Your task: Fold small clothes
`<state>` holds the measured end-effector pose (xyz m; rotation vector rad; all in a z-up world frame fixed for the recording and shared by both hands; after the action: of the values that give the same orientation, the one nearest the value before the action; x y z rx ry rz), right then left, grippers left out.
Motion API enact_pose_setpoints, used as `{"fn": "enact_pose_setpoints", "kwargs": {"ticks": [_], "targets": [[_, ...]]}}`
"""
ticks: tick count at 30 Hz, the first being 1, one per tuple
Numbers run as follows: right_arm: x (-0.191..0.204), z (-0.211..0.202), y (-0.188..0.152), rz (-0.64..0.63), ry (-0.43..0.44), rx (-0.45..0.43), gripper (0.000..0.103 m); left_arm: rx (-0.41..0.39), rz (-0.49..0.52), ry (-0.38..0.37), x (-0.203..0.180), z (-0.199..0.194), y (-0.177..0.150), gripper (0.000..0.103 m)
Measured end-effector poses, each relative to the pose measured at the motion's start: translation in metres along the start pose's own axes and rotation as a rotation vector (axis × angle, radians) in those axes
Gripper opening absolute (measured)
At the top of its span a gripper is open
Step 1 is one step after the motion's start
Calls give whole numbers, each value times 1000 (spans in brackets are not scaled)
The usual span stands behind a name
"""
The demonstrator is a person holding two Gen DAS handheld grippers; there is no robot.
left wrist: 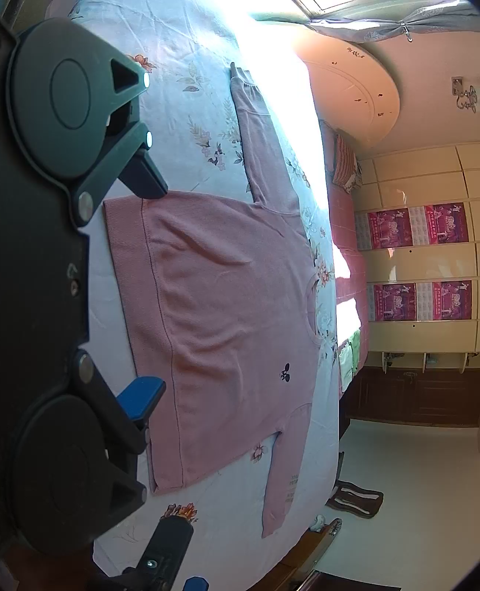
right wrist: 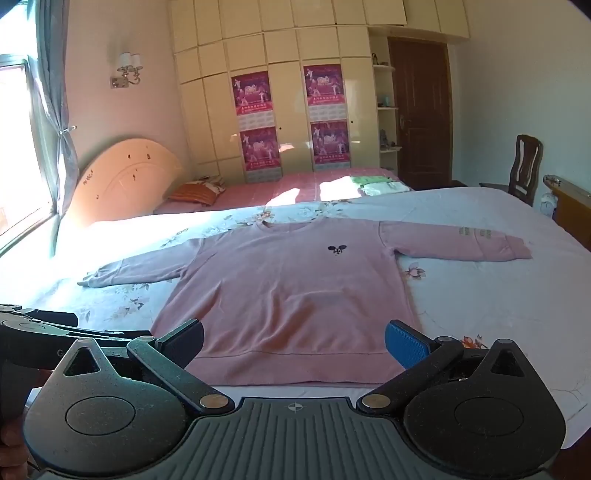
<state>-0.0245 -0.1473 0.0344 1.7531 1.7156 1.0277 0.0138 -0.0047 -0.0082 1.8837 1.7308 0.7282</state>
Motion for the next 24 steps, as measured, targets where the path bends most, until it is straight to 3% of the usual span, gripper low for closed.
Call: {"fn": "enact_pose_setpoints", "kwargs": {"ticks": [24], "targets": [[3, 8, 2, 0, -23, 19, 103, 17, -6, -6, 15, 15, 4, 103]]}}
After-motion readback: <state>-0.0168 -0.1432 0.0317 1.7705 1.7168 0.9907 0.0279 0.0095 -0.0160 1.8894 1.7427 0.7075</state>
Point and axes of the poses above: each gripper's, at about its wrist camera, not at the fingertips, and z roughly the way its jaws point, x to its left, y to its top, the point moved 2 cm from there along z, roughly the way its jaws point, and after that the axes turned 5 degrees about x, right-handed, at the moved point
